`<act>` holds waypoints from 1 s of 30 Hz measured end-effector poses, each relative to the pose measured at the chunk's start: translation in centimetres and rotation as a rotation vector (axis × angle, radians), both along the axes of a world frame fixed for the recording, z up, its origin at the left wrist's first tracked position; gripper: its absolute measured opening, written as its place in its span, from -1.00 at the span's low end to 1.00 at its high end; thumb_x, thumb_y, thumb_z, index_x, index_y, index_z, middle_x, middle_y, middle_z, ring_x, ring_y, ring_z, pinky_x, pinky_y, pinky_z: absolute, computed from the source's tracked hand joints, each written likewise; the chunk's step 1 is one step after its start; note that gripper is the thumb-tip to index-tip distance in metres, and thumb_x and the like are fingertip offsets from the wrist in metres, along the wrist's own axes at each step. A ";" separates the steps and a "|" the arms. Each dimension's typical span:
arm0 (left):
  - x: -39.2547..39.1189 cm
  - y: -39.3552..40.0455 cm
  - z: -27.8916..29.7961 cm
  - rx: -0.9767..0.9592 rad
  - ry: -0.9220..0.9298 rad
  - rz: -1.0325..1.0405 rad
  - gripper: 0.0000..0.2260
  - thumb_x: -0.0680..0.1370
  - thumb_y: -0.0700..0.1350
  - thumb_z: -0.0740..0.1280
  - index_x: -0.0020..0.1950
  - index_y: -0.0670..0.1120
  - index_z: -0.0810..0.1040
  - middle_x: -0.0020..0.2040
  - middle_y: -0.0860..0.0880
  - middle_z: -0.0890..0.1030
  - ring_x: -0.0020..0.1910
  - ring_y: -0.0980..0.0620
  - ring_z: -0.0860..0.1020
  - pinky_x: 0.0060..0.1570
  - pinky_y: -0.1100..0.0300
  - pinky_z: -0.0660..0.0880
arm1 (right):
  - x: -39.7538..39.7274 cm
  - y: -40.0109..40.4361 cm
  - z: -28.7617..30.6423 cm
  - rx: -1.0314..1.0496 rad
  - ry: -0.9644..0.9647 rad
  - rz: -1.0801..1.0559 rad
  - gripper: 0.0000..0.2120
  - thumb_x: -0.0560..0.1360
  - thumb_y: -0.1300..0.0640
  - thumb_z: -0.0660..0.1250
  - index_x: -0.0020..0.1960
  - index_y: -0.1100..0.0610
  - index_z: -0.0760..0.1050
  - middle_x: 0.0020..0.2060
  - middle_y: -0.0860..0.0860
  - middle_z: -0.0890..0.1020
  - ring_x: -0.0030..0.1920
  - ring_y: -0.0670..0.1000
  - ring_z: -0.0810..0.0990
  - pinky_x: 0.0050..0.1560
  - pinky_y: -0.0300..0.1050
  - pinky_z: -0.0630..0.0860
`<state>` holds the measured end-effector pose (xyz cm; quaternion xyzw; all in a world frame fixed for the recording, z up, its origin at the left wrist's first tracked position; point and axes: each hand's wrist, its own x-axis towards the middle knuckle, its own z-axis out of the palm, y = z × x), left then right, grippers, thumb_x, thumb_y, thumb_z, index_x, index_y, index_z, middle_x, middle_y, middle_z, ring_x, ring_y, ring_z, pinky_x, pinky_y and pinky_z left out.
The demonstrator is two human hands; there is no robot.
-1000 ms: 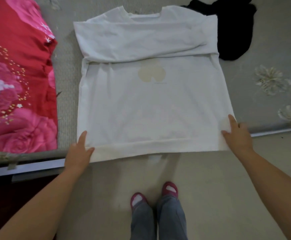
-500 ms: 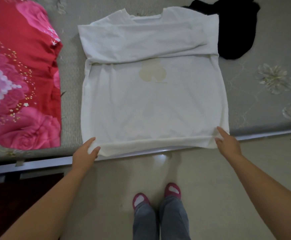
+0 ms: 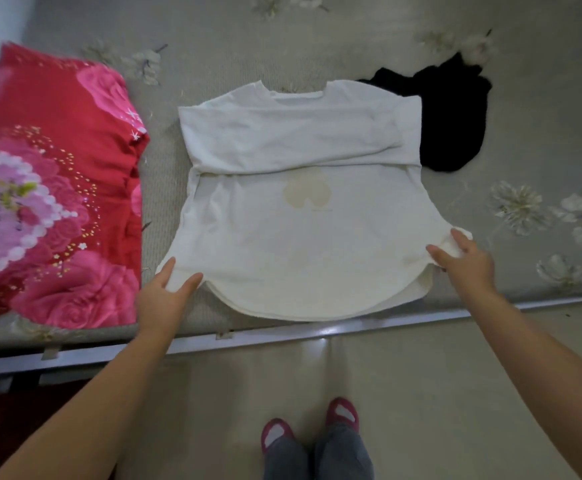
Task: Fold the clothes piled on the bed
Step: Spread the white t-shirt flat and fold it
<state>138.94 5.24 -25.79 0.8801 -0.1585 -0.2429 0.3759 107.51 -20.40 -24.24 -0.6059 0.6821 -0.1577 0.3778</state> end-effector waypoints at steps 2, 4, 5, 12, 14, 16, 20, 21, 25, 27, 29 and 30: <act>1.1 -1.6 2.2 -0.018 -0.064 -0.056 -0.35 0.35 0.15 0.41 0.35 -0.14 0.41 0.25 -0.15 0.51 0.20 -0.13 0.46 0.13 0.06 0.37 | 1.5 -1.4 2.5 -0.058 0.065 0.065 -0.35 0.45 0.08 0.38 0.44 0.21 0.20 0.38 0.22 0.32 0.36 0.19 0.31 0.31 0.03 0.25; 2.3 -3.6 4.2 -0.033 -0.140 -0.073 -0.24 0.26 0.29 0.36 0.32 -0.14 0.41 0.15 -0.18 0.55 0.09 -0.17 0.51 0.00 0.03 0.41 | 3.1 -3.2 4.4 -0.090 0.085 0.083 -0.27 0.43 0.03 0.40 0.47 0.19 0.14 0.40 0.23 0.26 0.38 0.21 0.26 0.32 0.05 0.23; 2.9 -4.8 5.0 -0.034 -0.154 -0.062 -0.23 0.29 0.26 0.39 0.36 -0.15 0.38 0.15 -0.21 0.54 0.08 -0.19 0.50 0.00 0.02 0.39 | 3.9 -4.3 5.0 -0.101 0.073 0.077 -0.25 0.42 0.02 0.40 0.48 0.19 0.12 0.41 0.23 0.24 0.39 0.21 0.24 0.32 0.04 0.22; 9.2 -16.0 7.0 -0.037 -0.216 -0.055 -0.17 0.38 -0.12 0.48 0.49 -0.21 0.06 0.40 -0.25 0.31 0.37 -0.20 0.31 0.26 0.05 0.23 | 10.9 -15.4 6.5 -0.133 -0.080 -0.008 -0.23 0.44 0.01 0.38 0.50 0.16 0.06 0.43 0.21 0.18 0.40 0.19 0.21 0.33 0.01 0.21; 11.4 -19.6 6.4 -0.027 -0.219 -0.038 -0.15 0.38 -0.14 0.49 0.50 -0.20 0.03 0.39 -0.26 0.33 0.35 -0.22 0.33 0.25 0.03 0.25 | 13.3 -19.8 5.8 -0.105 -0.146 -0.033 -0.22 0.44 -0.02 0.38 0.50 0.15 0.05 0.43 0.19 0.20 0.40 0.19 0.23 0.35 0.06 0.25; 13.7 -23.3 5.7 -0.028 -0.227 -0.024 -0.14 0.38 -0.14 0.49 0.50 -0.18 0.01 0.40 -0.24 0.32 0.35 -0.22 0.32 0.26 0.00 0.26 | 16.0 -24.2 5.1 -0.066 -0.230 -0.075 -0.23 0.44 -0.01 0.38 0.50 0.14 0.06 0.43 0.17 0.21 0.39 0.19 0.25 0.35 0.10 0.28; 18.3 -29.8 4.0 0.000 -0.221 -0.001 -0.16 0.40 -0.14 0.47 0.50 -0.20 0.01 0.39 -0.26 0.32 0.34 -0.23 0.33 0.26 0.01 0.27 | 20.9 -32.2 3.0 -0.012 -0.363 -0.133 -0.23 0.41 0.03 0.42 0.48 0.14 0.11 0.43 0.14 0.24 0.37 0.16 0.31 0.34 0.09 0.32; 19.4 -31.2 3.5 0.006 -0.224 0.014 -0.17 0.40 -0.15 0.47 0.50 -0.20 0.02 0.39 -0.28 0.32 0.34 -0.23 0.33 0.26 0.02 0.27 | 22.0 -33.9 2.4 0.011 -0.412 -0.150 -0.22 0.40 0.03 0.44 0.48 0.15 0.11 0.42 0.14 0.25 0.36 0.15 0.34 0.34 0.09 0.34; 23.9 -35.9 1.0 0.015 -0.203 0.098 -0.24 0.43 -0.15 0.44 0.49 -0.20 0.08 0.38 -0.28 0.33 0.34 -0.21 0.33 0.26 0.04 0.26 | 26.3 -40.4 -0.4 0.104 -0.573 -0.350 -0.39 0.41 0.11 0.43 0.37 0.26 0.30 0.25 0.16 0.45 0.19 0.13 0.49 0.17 0.02 0.50; 26.9 -38.3 -0.6 -0.023 -0.149 0.158 -0.30 0.46 -0.15 0.41 0.49 -0.19 0.10 0.38 -0.24 0.35 0.35 -0.18 0.33 0.29 0.05 0.26 | 27.9 -42.7 -1.2 0.145 -0.620 -0.399 -0.81 0.48 0.15 0.35 0.01 0.25 0.46 -0.04 0.15 0.53 -0.03 0.09 0.55 -0.19 -0.19 0.60; 30.2 -40.9 -2.2 -0.148 -0.034 0.234 -0.27 0.49 -0.19 0.36 0.51 -0.18 -0.02 0.41 -0.21 0.31 0.37 -0.13 0.33 0.35 0.02 0.26 | 29.6 -44.3 -2.0 0.133 -0.547 -0.283 -0.83 0.57 0.20 0.19 0.06 0.30 0.43 0.08 0.24 0.48 0.03 0.13 0.53 -0.12 -0.21 0.57; 31.4 -42.1 -2.8 -0.240 0.024 0.274 -0.23 0.50 -0.24 0.33 0.51 -0.14 -0.14 0.45 -0.18 0.24 0.38 -0.10 0.31 0.37 0.00 0.24 | 30.1 -44.8 -2.9 0.090 -0.472 -0.191 -0.70 0.60 0.21 0.12 0.29 0.33 0.33 0.28 0.25 0.37 0.23 0.18 0.42 0.14 -0.18 0.43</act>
